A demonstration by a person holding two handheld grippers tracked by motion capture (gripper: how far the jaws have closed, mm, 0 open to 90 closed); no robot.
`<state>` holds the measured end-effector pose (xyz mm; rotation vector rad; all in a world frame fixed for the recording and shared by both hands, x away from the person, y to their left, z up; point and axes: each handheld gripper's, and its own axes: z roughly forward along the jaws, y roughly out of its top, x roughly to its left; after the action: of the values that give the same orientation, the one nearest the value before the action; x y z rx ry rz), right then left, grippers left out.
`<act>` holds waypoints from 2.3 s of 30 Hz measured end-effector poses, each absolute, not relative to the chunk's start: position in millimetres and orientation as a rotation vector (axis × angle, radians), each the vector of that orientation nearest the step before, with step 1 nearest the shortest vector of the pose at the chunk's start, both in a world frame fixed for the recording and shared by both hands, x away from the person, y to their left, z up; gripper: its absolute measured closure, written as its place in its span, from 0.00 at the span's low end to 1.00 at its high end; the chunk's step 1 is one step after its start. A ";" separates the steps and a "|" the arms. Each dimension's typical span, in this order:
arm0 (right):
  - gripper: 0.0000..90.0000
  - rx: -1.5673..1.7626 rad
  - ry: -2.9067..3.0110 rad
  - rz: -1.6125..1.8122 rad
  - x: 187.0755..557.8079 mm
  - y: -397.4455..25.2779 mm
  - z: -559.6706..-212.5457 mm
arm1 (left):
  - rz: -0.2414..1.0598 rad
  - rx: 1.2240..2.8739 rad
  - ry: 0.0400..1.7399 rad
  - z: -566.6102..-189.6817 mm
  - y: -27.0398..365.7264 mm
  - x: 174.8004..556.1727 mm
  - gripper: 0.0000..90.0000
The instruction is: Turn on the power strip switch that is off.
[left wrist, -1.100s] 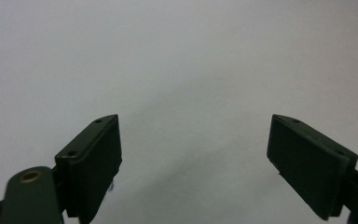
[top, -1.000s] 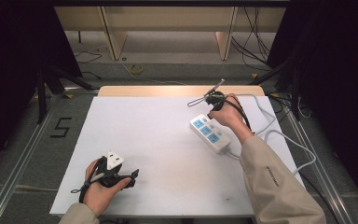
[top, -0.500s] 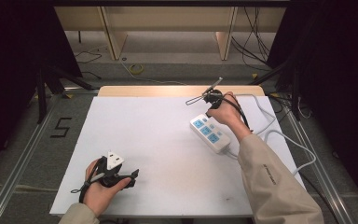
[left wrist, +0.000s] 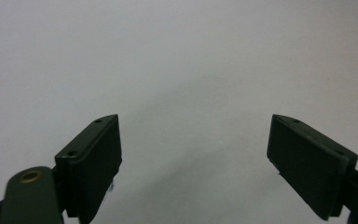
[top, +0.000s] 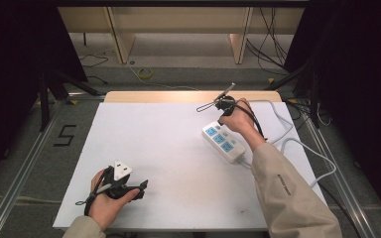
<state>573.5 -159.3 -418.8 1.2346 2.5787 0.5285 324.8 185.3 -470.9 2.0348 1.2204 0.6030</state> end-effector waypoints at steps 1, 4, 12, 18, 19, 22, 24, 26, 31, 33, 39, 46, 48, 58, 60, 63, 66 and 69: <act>1.00 1.226 2.580 0.523 574.1 -159.0 -419.8 | 0.603 2.035 1.221 -470.8 185.4 324.8 0.19; 1.00 1.227 2.580 0.520 575.0 -158.2 -421.9 | 0.603 2.035 1.222 -471.0 185.7 324.9 0.19; 1.00 1.217 2.588 0.525 576.7 -155.5 -426.1 | 0.603 2.037 1.221 -471.1 185.6 324.9 0.19; 1.00 1.213 2.590 0.525 577.6 -153.6 -428.6 | 0.601 2.037 1.221 -471.4 185.9 325.2 0.19; 1.00 1.208 2.595 0.521 577.8 -153.5 -428.9 | 0.602 2.037 1.220 -471.5 185.8 325.3 0.19; 1.00 1.205 2.597 0.521 577.9 -152.3 -430.2 | 0.603 2.036 1.221 -471.6 185.7 325.3 0.19; 1.00 1.210 2.597 0.520 577.8 -151.3 -430.0 | 0.602 2.036 1.221 -471.5 185.7 325.3 0.19; 1.00 1.206 2.599 0.518 577.8 -150.5 -430.0 | 0.603 2.039 1.220 -471.4 185.8 325.3 0.19; 1.00 1.206 2.602 0.513 577.9 -149.7 -429.9 | 0.603 2.037 1.220 -471.6 185.7 325.5 0.19; 1.00 1.203 2.602 0.511 577.7 -149.5 -430.0 | 0.604 2.037 1.219 -471.6 185.9 325.6 0.19; 1.00 1.207 2.597 0.496 576.9 -147.7 -430.9 | 0.605 2.039 1.218 -471.1 186.1 325.3 0.19; 1.00 1.197 2.601 0.477 575.8 -145.9 -431.4 | 0.606 2.039 1.215 -470.8 185.9 325.5 0.19; 1.00 1.200 2.601 0.476 575.8 -146.0 -431.5 | 0.605 2.040 1.216 -471.0 186.0 325.6 0.19; 1.00 1.201 2.599 0.472 576.1 -145.6 -432.6 | 0.606 2.040 1.217 -470.9 186.0 325.3 0.19; 1.00 1.212 2.600 0.477 576.4 -146.1 -432.6 | 0.605 2.036 1.221 -471.3 185.5 325.3 0.19; 1.00 1.216 2.602 0.481 576.9 -146.8 -432.7 | 0.606 2.037 1.219 -471.2 185.5 325.4 0.19; 1.00 1.225 2.601 0.483 577.1 -146.8 -432.8 | 0.605 2.036 1.222 -471.4 185.2 325.3 0.19; 1.00 1.236 2.605 0.492 578.0 -148.2 -433.0 | 0.604 2.036 1.221 -471.5 185.0 325.3 0.19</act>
<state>578.0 -148.2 -433.0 1.2362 2.6052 0.4916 325.3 185.0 -471.5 2.0357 1.2211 0.6035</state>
